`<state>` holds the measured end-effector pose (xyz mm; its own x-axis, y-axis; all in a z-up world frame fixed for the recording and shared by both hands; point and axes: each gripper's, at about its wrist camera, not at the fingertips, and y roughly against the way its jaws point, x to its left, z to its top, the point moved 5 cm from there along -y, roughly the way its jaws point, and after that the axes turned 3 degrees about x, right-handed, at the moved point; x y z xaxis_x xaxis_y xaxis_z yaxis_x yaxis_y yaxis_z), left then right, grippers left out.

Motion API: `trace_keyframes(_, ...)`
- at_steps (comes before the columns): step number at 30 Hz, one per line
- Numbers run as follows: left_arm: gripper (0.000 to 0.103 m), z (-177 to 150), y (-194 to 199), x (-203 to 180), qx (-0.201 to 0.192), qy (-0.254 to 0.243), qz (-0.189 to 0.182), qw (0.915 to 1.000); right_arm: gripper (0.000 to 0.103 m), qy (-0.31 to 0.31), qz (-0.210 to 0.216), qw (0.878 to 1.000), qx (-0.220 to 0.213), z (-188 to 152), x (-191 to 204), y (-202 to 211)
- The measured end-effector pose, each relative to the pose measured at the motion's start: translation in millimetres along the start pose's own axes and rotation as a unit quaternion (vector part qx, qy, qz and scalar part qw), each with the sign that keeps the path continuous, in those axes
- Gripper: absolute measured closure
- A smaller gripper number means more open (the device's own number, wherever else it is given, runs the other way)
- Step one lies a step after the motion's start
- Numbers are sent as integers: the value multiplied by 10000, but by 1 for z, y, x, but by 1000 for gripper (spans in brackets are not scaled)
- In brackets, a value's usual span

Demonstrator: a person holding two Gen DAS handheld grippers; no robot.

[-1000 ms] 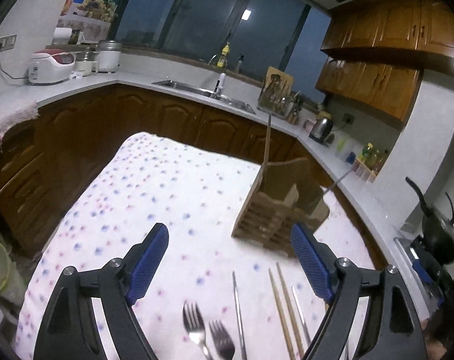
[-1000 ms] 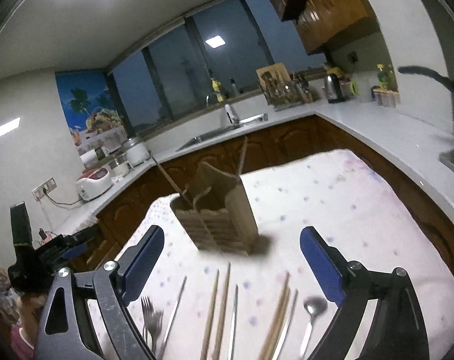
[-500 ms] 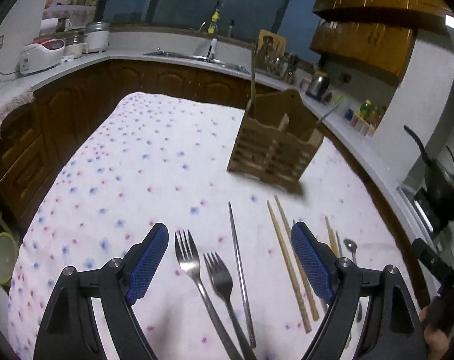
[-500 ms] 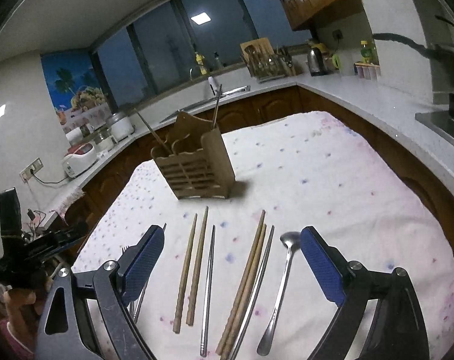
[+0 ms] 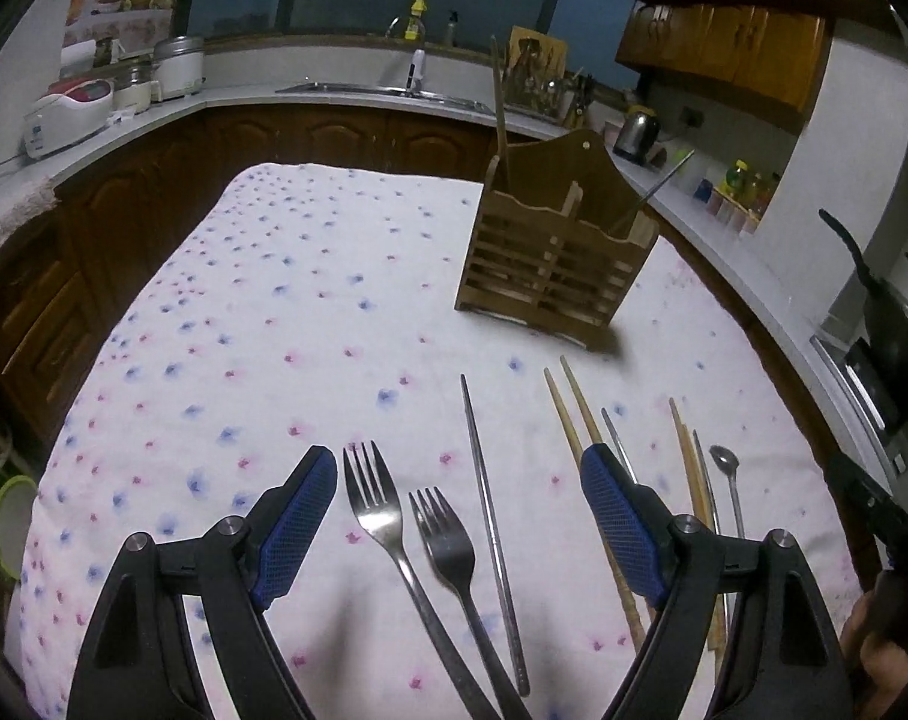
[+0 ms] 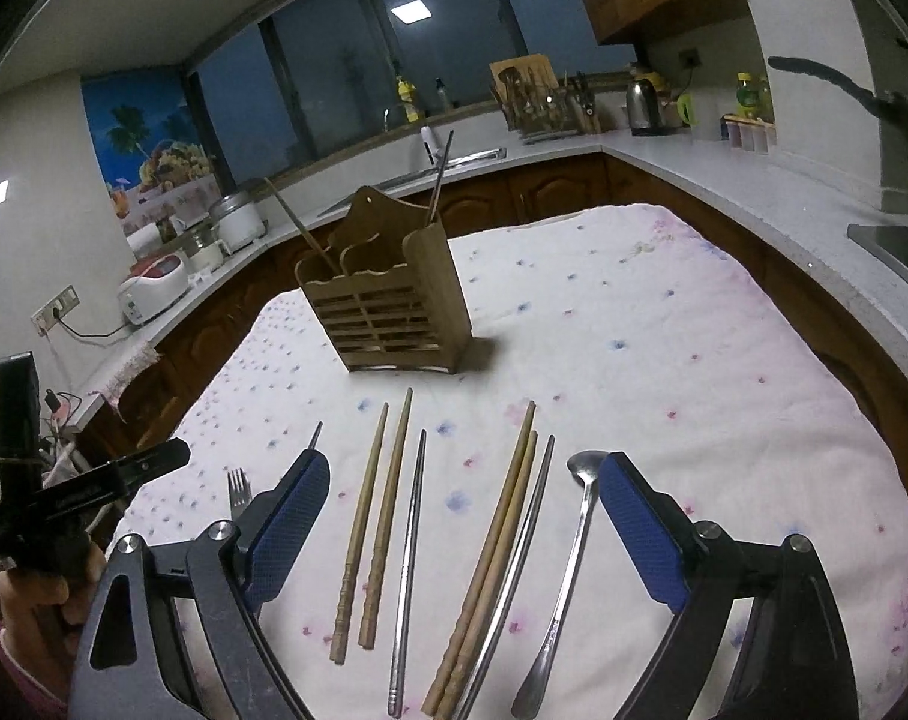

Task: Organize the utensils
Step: 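Withdraw both tools and lower them toward the remaining wooden chopsticks, then close the left tool on a wooden chopstick while the right tool grasps another wooden chopstick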

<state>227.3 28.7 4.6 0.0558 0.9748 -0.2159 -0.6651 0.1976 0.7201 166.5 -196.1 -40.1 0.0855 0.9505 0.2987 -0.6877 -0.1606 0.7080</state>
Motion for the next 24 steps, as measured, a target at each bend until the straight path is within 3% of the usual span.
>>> trace_keyframes(5,21,5,-16,-15,105,-143,-66,9998,27,-19,-78,9998,190,0,-5,-15)
trace_keyframes(7,22,7,-28,-23,194,-230,-76,9995,39,-37,-105,9995,289,0,-8,-23)
trace_keyframes(15,46,19,-91,-48,860,-346,-196,9955,66,-114,-108,9961,868,5,-24,-67)
trace_keyframes(24,61,38,-149,-65,1351,-435,-221,9896,74,-80,-114,9900,1400,20,-35,-122)
